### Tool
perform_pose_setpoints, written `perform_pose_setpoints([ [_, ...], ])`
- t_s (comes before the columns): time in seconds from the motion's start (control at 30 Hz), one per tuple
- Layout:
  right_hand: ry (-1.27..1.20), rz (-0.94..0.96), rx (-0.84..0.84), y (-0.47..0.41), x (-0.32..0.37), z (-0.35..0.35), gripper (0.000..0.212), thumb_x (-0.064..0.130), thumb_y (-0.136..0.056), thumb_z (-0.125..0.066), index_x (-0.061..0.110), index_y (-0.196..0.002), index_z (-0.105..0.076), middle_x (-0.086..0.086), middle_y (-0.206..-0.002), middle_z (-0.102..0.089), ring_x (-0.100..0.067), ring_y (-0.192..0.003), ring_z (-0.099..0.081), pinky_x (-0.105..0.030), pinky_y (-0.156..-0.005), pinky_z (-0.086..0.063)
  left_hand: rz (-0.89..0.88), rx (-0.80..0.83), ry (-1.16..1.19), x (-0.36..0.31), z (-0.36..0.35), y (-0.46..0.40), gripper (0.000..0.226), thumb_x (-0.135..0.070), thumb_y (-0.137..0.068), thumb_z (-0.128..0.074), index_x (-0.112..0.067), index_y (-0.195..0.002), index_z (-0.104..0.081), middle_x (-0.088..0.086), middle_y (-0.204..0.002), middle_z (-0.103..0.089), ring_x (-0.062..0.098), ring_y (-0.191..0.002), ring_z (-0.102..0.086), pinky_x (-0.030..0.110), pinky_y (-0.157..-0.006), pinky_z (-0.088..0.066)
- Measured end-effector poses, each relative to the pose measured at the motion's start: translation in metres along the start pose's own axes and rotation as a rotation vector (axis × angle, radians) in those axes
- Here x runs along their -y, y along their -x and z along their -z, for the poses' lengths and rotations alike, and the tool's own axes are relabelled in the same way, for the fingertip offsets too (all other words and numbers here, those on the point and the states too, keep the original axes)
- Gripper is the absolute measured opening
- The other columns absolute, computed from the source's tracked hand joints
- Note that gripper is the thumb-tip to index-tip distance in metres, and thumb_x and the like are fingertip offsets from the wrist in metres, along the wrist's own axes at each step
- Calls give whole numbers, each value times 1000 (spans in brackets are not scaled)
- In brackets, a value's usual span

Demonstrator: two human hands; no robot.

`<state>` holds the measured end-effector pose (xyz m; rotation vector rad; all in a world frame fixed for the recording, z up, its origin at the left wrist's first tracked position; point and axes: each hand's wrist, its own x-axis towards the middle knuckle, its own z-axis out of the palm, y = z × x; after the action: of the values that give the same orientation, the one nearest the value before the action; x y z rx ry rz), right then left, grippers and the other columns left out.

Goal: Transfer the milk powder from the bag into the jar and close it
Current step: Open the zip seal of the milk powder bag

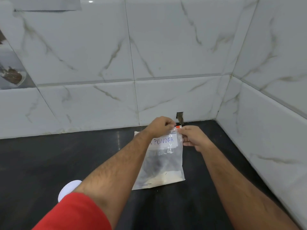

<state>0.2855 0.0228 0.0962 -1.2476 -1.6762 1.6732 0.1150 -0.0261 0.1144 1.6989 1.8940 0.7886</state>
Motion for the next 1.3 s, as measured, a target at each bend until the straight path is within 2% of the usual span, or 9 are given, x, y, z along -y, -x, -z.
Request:
perform_pose_setpoints([
  [0.13, 28, 59, -27, -5, -2, 7, 14, 23, -93, -67, 9, -90, -72, 0, -74, -74, -9, -63, -63, -29, -69, -50, 2, 50, 38, 10, 9, -13, 10, -12, -89, -67, -14, -92, -77, -3, -92, -74, 10, -86, -64, 31, -86, -51],
  [0.27, -35, 122, -114, -11, -2, 8, 13, 16, -90, -70, 3, -92, -73, -5, -77, -77, -13, -67, -69, -30, -69, -55, -19, 40, 59, 8, 13, -20, 11, -11, -87, -71, -12, -96, -78, -5, -83, -71, 9, -80, -62, 31, -82, -51],
  [0.43, -177, 149, -150, -13, 0, 0, 13, 7, -89, -71, -3, -97, -70, -18, -87, -76, -21, -69, -73, -32, -65, -61, -59, 6, 104, 5, 10, -22, 13, -26, -87, -74, -25, -100, -76, -4, -69, -60, 8, -63, -50, 22, -64, -42],
  [0.6, -218, 133, -142, -9, -1, -6, 15, 7, -89, -71, -4, -99, -69, -21, -91, -75, -26, -75, -73, -35, -64, -62, -39, 9, 137, 7, 7, -22, 18, -29, -86, -74, -15, -97, -80, -6, -81, -74, 7, -74, -65, 25, -72, -51],
  [0.8, -237, 131, -140, -6, 2, -6, 9, 8, -92, -67, 0, -94, -70, -18, -87, -76, -25, -73, -74, -38, -67, -63, -35, 13, 161, 3, 6, -19, 18, -23, -90, -70, -6, -93, -77, -7, -76, -68, -3, -63, -55, 11, -62, -41],
  [1.03, -212, 157, -147, -3, 2, -11, 8, 5, -92, -66, 5, -85, -63, -15, -83, -70, -22, -67, -69, -34, -56, -59, -35, 52, 93, -1, 1, -10, 17, -20, -95, -62, -5, -90, -68, -8, -68, -55, 4, -60, -46, 17, -61, -39],
  [1.13, -171, 174, -186, -3, 1, -15, 10, 6, -91, -66, 7, -81, -63, -17, -84, -68, -26, -72, -68, -41, -61, -62, -51, 24, 72, -3, -2, -5, 13, -19, -96, -59, -15, -85, -63, -11, -67, -54, 2, -61, -46, 15, -60, -37],
  [1.23, -137, 175, -232, -4, 0, -18, 10, 9, -88, -67, 8, -79, -64, -24, -87, -70, -30, -76, -66, -59, -72, -61, -65, -11, 57, -2, -2, -3, 14, -19, -96, -59, -19, -82, -61, -13, -68, -53, 2, -63, -46, 19, -63, -38],
  [1.3, -125, 184, -257, -5, -1, -19, 8, 11, -87, -67, 9, -80, -65, -24, -90, -72, -29, -76, -65, -61, -76, -58, -64, -26, 38, 0, 0, -2, 13, -19, -95, -59, -20, -83, -62, -15, -70, -55, 2, -64, -46, 21, -65, -38],
])
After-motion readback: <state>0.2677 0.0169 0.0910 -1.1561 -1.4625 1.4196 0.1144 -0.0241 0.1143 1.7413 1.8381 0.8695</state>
